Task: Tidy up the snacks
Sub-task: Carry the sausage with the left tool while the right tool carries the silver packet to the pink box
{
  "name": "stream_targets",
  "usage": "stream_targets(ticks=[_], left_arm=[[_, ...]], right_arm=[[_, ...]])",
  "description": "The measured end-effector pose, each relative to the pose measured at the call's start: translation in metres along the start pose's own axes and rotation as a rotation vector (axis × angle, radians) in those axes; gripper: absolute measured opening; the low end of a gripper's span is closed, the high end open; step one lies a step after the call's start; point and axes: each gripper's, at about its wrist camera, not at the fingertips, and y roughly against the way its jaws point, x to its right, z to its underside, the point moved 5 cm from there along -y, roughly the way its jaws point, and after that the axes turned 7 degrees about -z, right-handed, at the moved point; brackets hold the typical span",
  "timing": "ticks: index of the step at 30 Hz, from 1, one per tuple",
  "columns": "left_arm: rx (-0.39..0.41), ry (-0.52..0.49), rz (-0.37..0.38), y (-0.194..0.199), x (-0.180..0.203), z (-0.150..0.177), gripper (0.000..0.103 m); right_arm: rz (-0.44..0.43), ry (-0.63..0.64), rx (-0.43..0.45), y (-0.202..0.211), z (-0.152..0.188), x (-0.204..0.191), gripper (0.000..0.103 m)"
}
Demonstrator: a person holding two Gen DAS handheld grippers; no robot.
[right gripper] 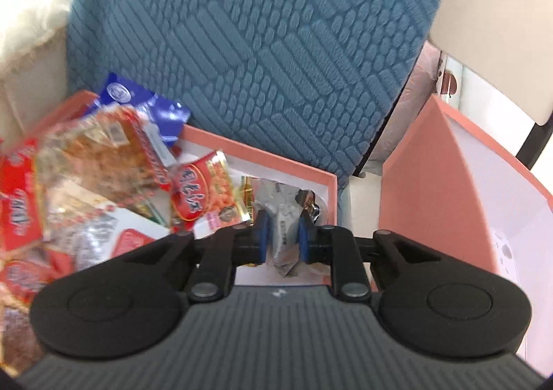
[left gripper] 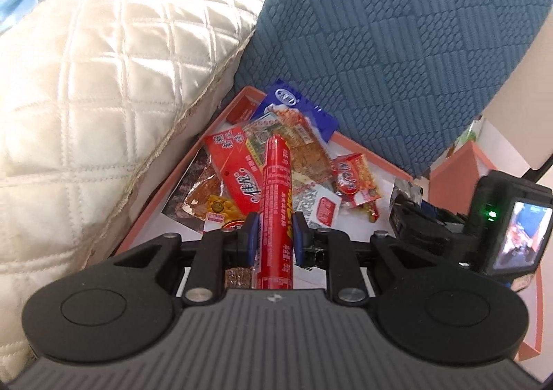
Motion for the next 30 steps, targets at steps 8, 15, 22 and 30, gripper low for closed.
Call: stream_targets(ticks=[8, 15, 22, 30], left_arm=[[0.039, -0.018, 0.019, 0.043, 0.012, 0.007, 0.024], [0.064, -0.023, 0.038, 0.078, 0.018, 0.02, 0.024], [0.078, -0.041, 0.059, 0.104, 0.035, 0.038, 0.024], [0.145, -0.077, 0.101, 0.134, 0.077, 0.033, 0.024]], right_arm=[[-0.103, -0.083, 0.032, 0.066, -0.004, 0.013, 0.021], [-0.191, -0.138, 0.038, 0.109, 0.002, 0.023, 0.021], [-0.262, -0.166, 0.048, 0.153, 0.019, 0.035, 0.021], [-0.303, -0.181, 0.103, 0.189, 0.014, 0.062, 0.021]])
